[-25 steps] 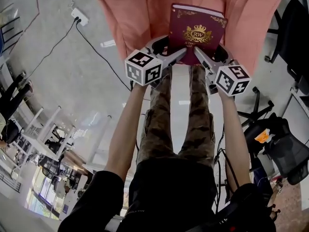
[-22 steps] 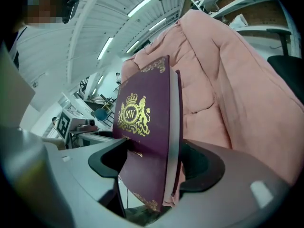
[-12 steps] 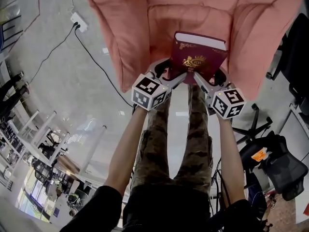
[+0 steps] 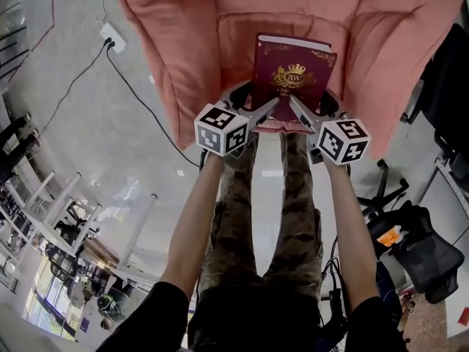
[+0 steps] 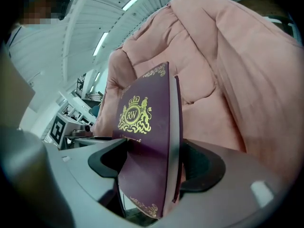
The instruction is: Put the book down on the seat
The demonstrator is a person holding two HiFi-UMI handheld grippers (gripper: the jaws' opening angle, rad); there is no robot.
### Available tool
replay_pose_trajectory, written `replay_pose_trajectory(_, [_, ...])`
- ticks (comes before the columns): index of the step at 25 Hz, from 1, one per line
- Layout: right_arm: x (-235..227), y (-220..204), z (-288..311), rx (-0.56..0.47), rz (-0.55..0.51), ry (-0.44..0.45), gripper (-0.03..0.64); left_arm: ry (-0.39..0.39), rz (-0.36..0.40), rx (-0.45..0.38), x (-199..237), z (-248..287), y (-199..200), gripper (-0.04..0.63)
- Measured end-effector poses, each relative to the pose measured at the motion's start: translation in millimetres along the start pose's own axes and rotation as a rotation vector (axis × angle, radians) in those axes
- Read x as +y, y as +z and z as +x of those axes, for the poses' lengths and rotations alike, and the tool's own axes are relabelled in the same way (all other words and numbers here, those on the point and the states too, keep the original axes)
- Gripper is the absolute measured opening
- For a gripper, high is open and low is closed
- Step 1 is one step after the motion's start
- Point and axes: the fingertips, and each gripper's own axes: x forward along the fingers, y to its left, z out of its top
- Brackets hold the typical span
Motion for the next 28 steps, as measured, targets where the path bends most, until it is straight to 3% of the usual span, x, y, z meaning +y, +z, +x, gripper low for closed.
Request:
replay_pose_trajectory(6, [-20.9,6.2,34.2,0.014,0.053,-0.009,0.365,0.060,-0.076,-0.031,31.0,20.1,7.2,0.293])
replay_pose_trajectory(15, [-45.7,-4.8,66.1,0.050,0.131,-0.040,0.366,0.135,-0.130,-0.066,61.3,41.2,-2.4,0.292])
replay_pose_trajectory(28, [-60.9,-22.8,84.7,0.138,0.108,-0.078,0.371,0.194,-0.163,-0.032,80.3,52.8,-23.6,0.288])
